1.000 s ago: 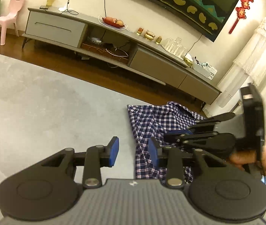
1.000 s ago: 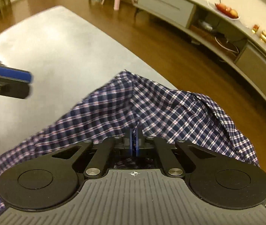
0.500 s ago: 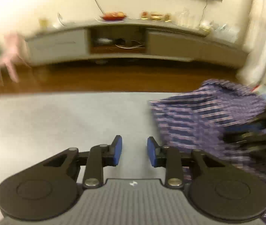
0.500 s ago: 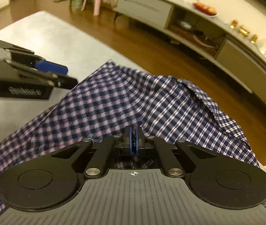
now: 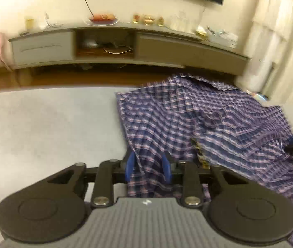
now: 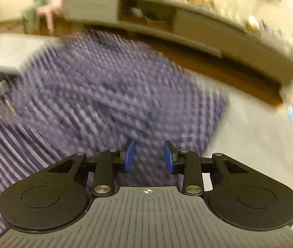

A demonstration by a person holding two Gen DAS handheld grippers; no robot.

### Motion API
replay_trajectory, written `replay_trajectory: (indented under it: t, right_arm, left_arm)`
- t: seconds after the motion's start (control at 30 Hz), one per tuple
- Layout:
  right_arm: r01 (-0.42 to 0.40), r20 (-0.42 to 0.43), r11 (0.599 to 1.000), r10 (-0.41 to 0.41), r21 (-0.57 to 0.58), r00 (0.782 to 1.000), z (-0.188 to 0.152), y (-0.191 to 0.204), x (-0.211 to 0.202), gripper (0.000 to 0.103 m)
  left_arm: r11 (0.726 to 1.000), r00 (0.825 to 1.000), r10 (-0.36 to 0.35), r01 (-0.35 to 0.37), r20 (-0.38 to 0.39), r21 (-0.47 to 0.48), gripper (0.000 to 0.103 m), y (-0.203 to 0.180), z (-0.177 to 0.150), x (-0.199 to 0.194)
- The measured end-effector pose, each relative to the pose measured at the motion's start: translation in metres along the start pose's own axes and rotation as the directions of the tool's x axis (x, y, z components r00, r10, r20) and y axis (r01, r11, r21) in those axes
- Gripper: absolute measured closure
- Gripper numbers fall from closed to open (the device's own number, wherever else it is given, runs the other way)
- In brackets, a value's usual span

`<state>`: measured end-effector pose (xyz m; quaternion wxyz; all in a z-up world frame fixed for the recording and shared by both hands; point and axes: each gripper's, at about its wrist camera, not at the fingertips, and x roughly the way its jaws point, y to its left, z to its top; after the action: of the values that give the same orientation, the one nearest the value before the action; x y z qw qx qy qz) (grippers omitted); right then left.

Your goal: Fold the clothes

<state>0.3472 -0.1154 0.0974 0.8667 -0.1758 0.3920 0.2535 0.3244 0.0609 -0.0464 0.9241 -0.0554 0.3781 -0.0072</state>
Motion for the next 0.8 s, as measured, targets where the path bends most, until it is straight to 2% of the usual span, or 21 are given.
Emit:
replay_trajectory:
  t: [0.07, 0.1, 0.13, 0.2, 0.27, 0.3, 0.37, 0.43, 0.5, 0.6, 0.67, 0.8]
  right_arm:
    - [-0.03, 0.033, 0.998, 0.028, 0.054, 0.999, -0.011, -0.017, -0.009, 0.075]
    - [-0.04, 0.056, 0.996, 0.036, 0.085, 0.998, -0.012, -0.025, -0.018, 0.074]
    - [-0.062, 0.097, 0.991, 0.051, 0.117, 0.994, -0.015, -0.03, -0.029, 0.073]
    - [-0.134, 0.146, 0.974, 0.108, 0.182, 0.983, -0.025, -0.038, -0.04, 0.073]
    - [-0.149, 0.106, 0.972, 0.131, 0.184, 0.986, -0.034, -0.034, -0.031, 0.075]
    - [-0.129, 0.06, 0.978, 0.121, 0.164, 0.991, -0.041, -0.029, -0.023, 0.074]
    - [-0.098, 0.071, 0.99, 0.091, 0.1, 0.993, -0.047, -0.02, -0.029, 0.072]
    - [-0.067, 0.067, 0.993, 0.061, 0.097, 0.996, -0.05, -0.019, -0.051, 0.071]
    - [-0.066, 0.103, 0.992, 0.055, 0.105, 0.993, -0.056, -0.018, -0.08, 0.07]
    - [-0.138, 0.084, 0.985, 0.129, 0.106, 0.988, -0.094, -0.008, -0.12, 0.07]
    - [-0.15, 0.04, 0.985, 0.147, 0.083, 0.988, -0.127, 0.007, -0.137, 0.07]
    - [-0.15, -0.037, 0.988, 0.152, 0.048, 0.988, -0.182, 0.035, -0.172, 0.067]
  left_arm:
    - [0.998, 0.999, -0.042, 0.043, 0.008, -0.049, 0.074, -0.003, 0.001, -0.014]
    - [0.995, 0.996, -0.08, 0.081, 0.037, -0.053, 0.072, -0.005, -0.001, -0.027]
    - [0.993, 0.992, -0.107, 0.109, 0.065, -0.038, 0.068, -0.009, -0.004, -0.04]
    - [0.986, 0.984, -0.168, 0.169, 0.055, -0.007, 0.067, -0.021, -0.016, -0.052]
    - [0.986, 0.987, -0.161, 0.161, -0.006, 0.028, 0.066, -0.033, -0.028, -0.043]
    - [0.989, 0.989, -0.145, 0.146, -0.024, 0.038, 0.065, -0.037, -0.032, -0.038]
    - [0.993, 0.993, -0.107, 0.109, -0.04, 0.047, 0.065, -0.041, -0.04, -0.03]
    - [0.996, 0.995, -0.091, 0.092, -0.031, 0.013, 0.068, -0.039, -0.039, -0.044]
    - [0.989, 0.989, -0.146, 0.147, 0.022, -0.025, 0.066, -0.032, -0.047, -0.076]
    - [0.986, 0.987, -0.158, 0.157, -0.008, -0.053, 0.062, -0.025, -0.081, -0.105]
    - [0.988, 0.987, -0.146, 0.142, -0.065, -0.068, 0.063, -0.018, -0.111, -0.116]
    - [0.987, 0.985, -0.147, 0.139, -0.088, -0.085, 0.062, -0.011, -0.159, -0.157]
